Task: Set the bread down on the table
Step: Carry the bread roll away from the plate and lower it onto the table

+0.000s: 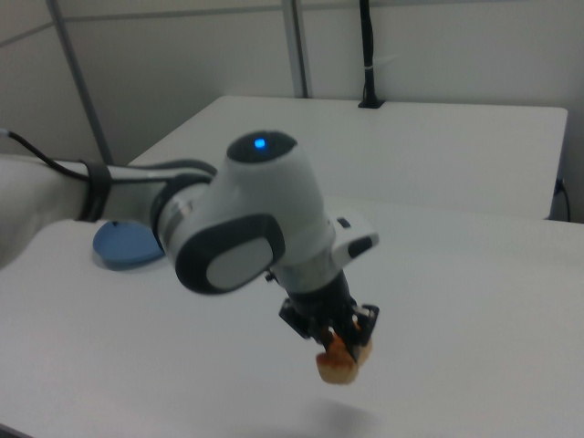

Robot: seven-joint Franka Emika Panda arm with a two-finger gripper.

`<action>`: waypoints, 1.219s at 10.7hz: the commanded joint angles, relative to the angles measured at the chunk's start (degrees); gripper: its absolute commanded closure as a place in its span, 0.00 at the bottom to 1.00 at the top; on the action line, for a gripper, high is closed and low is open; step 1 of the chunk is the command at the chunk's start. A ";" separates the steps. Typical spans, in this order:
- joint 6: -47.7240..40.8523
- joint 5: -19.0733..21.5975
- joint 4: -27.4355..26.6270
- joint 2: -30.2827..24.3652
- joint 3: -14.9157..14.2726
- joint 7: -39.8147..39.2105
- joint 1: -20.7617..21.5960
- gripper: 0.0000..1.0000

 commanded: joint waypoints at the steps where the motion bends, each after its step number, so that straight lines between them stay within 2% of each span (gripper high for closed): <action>1: 11.30 0.95 -2.39 6.19 0.30 -1.12 -2.08 0.67; 5: 15.99 0.87 -2.13 12.35 0.30 -1.64 -3.40 0.64; 6: 16.08 0.87 -2.13 12.97 0.30 -2.42 -3.48 0.59; 8: 15.90 0.87 -1.95 13.68 0.30 -3.66 -4.27 0.25; 9: 15.73 0.87 -1.95 13.86 0.30 -3.84 -4.28 0.19; 10: 15.29 0.87 -1.95 13.68 0.30 -3.75 -4.36 0.00; 11: 14.59 0.87 -1.78 13.25 0.30 -3.75 -4.36 0.00; 13: 7.25 0.87 2.77 12.02 0.30 -2.70 -4.45 0.00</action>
